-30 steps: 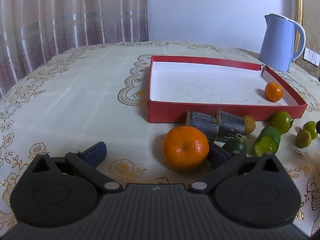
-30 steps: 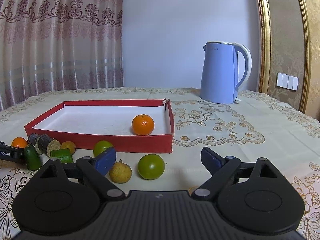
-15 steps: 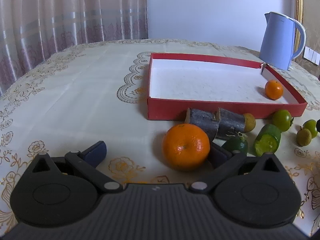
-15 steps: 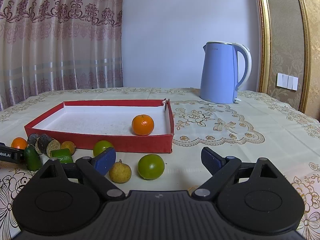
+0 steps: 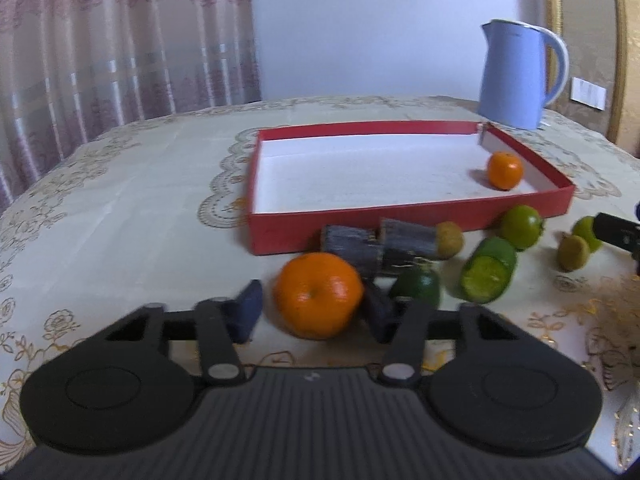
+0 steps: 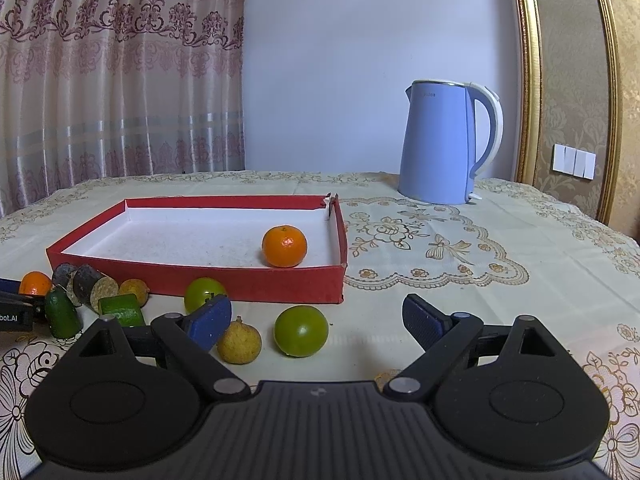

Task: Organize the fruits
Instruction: 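Move the left gripper toward the large mandarin orange beside the sugarcane, then grasp the large mandarin with the left gripper and carry it over the tray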

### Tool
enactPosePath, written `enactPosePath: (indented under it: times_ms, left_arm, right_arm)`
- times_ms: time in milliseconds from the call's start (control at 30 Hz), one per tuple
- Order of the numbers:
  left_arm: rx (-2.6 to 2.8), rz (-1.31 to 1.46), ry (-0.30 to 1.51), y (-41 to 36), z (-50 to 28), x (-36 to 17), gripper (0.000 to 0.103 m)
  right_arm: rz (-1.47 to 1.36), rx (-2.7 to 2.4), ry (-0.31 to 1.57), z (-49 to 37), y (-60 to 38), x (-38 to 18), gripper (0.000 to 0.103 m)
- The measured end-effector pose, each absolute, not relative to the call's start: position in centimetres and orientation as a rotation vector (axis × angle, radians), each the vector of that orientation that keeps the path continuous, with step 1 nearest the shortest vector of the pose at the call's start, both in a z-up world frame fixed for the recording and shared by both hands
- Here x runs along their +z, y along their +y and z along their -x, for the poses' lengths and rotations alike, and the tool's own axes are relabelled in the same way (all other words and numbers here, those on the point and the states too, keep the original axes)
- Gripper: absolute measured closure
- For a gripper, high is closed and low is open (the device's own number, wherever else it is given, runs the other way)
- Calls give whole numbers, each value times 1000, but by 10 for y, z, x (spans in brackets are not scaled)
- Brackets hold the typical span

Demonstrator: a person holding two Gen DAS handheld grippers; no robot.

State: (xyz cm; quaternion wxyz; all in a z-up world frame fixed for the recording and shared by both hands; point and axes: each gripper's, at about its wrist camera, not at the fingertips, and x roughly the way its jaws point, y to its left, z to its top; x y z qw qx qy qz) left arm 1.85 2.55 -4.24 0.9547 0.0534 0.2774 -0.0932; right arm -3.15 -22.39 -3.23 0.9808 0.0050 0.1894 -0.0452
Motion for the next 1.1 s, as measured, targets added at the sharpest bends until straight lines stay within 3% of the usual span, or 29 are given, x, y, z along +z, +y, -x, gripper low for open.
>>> enactPosePath:
  times_ms: [467,1100]
  left_arm:
    - [-201,-56,512,27,-18,-6,61]
    - [-103,-83,636,-5,-163,-22,61]
  right_arm:
    - [-13,-92,384,32,-224,-33,10]
    - [-16,-82,411,28,-224,-35,10]
